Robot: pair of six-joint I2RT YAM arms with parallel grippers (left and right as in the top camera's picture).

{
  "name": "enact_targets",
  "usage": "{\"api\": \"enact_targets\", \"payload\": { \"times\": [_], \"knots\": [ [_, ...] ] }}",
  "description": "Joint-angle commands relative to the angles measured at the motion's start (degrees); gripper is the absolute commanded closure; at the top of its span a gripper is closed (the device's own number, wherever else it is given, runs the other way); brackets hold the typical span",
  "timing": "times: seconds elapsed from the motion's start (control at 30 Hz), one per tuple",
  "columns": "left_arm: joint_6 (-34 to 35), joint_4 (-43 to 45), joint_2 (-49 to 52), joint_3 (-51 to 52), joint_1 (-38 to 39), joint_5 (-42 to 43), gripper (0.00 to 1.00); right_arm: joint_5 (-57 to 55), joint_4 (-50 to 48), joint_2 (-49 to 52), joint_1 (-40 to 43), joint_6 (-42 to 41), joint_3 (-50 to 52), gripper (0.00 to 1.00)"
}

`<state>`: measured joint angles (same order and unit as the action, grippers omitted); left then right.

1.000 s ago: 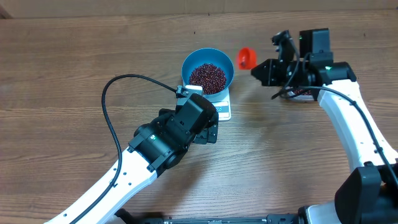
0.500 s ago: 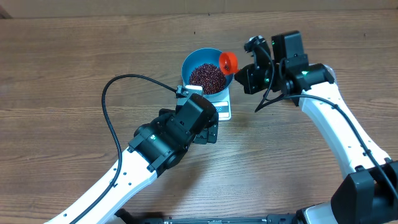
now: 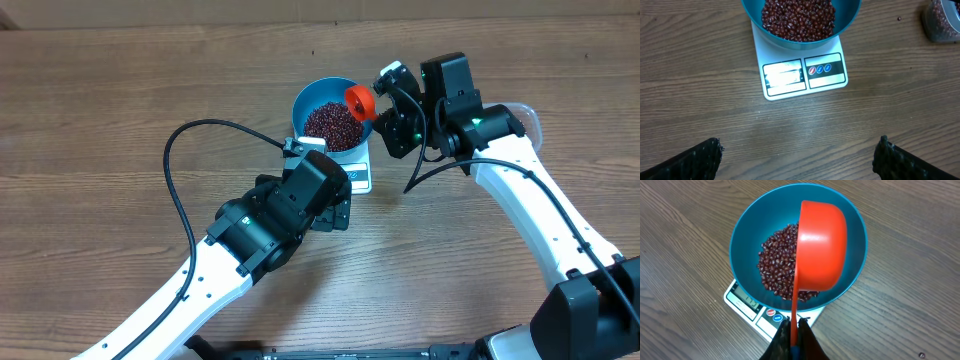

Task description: Scoop item into bowl and weigh 150g on scale

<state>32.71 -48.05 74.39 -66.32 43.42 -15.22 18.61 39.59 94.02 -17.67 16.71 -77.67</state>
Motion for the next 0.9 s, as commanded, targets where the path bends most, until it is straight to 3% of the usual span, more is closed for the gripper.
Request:
{"api": "enact_targets", "payload": {
  "times": [0.0,0.33,0.87],
  "knots": [
    [0.7,0.1,0.2,-0.2,0.1,-0.6,0.0,-0.4,0.0,-0.6,-0.3,2.2,-1.4,0.96],
    [0.7,0.1,0.2,-0.2,0.1,-0.6,0.0,4.5,0.4,-0.6,-1.0,9.5,-1.4,0.96],
    [0.7,0.1,0.2,-0.2,0.1,-0.6,0.01,1.1,-0.1,-0.6,-1.1,14.8,-1.4,0.96]
  ]
}}
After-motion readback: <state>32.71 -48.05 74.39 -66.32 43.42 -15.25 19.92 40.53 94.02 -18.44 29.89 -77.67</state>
